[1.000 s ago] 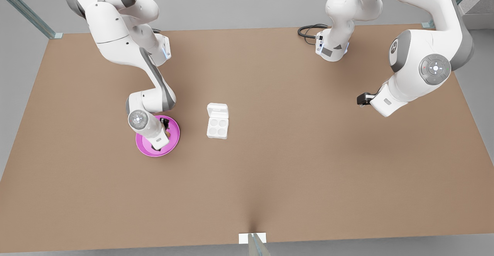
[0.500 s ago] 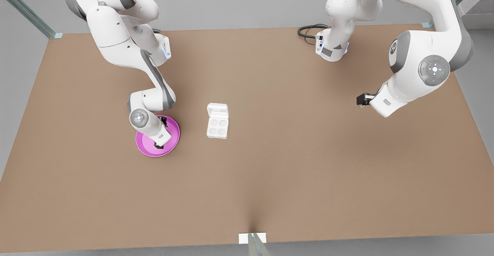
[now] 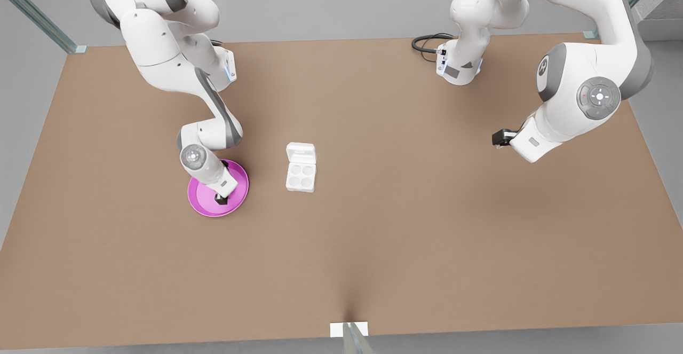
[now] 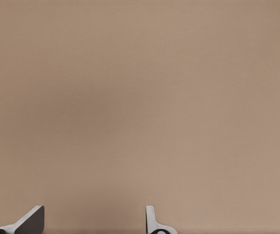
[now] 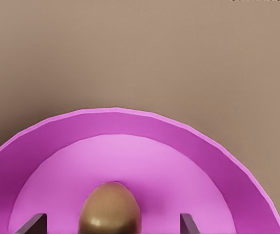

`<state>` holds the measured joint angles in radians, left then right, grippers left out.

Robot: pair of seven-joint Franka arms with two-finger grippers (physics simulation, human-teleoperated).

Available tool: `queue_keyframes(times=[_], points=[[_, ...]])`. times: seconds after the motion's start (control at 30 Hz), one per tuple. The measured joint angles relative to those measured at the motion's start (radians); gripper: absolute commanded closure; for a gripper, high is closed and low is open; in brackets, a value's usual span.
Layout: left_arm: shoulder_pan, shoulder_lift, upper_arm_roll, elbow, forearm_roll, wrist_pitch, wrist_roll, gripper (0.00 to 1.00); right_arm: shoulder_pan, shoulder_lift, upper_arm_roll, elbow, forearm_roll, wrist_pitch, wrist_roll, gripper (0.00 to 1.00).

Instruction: Pack egg into the box and close the box lid

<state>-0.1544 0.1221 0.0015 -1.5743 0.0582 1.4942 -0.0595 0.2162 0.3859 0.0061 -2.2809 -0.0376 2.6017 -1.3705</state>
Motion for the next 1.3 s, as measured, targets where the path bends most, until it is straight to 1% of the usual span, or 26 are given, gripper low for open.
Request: queue_keyframes(times=[0.03, 0.07, 0.1, 0.17, 0.2, 0.3, 0.4, 0.47, 0.5, 0.6, 0.8, 1.3], points=[[0.0, 0.0, 0.0, 0.0, 0.0, 0.0, 0.0, 0.0, 0.001, 0.0, 0.0, -0.001, -0.001, 0.004, -0.003, 0.0], [0.0, 0.0, 0.0, 0.0, 0.0, 0.0, 0.0, 0.0, 0.001, 0.001, 0.0, -0.001, -0.002, 0.008, -0.006, 0.08], [0.0, 0.0, 0.0, 0.0, 0.0, 0.0, 0.0, 0.0, 0.001, 0.002, 0.0, -0.001, -0.003, 0.011, -0.009, 0.14], [0.0, 0.001, 0.0, 0.0, 0.0, 0.0, 0.0, 0.0, 0.0, 0.006, 0.0, 0.0, -0.003, 0.016, -0.014, 0.23], [0.0, 0.001, 0.0, 0.0, 0.0, 0.001, 0.0, 0.0, -0.001, 0.008, 0.0, 0.0, -0.004, 0.018, -0.016, 0.25], [-0.001, 0.002, 0.0, 0.0, 0.0, 0.001, 0.0, 0.0, -0.004, 0.01, 0.0, 0.0, -0.004, 0.023, -0.022, 0.26], [0.0, 0.002, 0.0, 0.0, 0.0, 0.001, 0.0, 0.0, -0.005, 0.011, 0.0, 0.0, -0.004, 0.025, -0.027, 0.34], [0.0, 0.002, 0.0, 0.0, 0.0, 0.001, 0.0, 0.0, -0.005, 0.011, 0.0, 0.0, -0.004, 0.026, -0.03, 0.35], [-0.001, 0.002, 0.0, 0.0, 0.0, 0.001, 0.0, 0.0, -0.008, 0.011, 0.0, 0.0, -0.004, 0.027, -0.031, 0.37], [-0.001, 0.002, 0.0, 0.0, 0.0, 0.001, 0.0, 0.0, -0.012, 0.012, 0.0, 0.0, -0.004, 0.028, -0.034, 0.37], [0.001, 0.002, 0.0, 0.0, 0.0, 0.001, 0.0, 0.0, -0.011, 0.014, 0.0, 0.001, -0.004, 0.03, -0.04, 0.43], [0.0, 0.002, 0.0, 0.0, 0.0, 0.0, 0.0, 0.0, -0.003, 0.024, 0.0, 0.009, -0.004, 0.034, -0.046, 0.45]])
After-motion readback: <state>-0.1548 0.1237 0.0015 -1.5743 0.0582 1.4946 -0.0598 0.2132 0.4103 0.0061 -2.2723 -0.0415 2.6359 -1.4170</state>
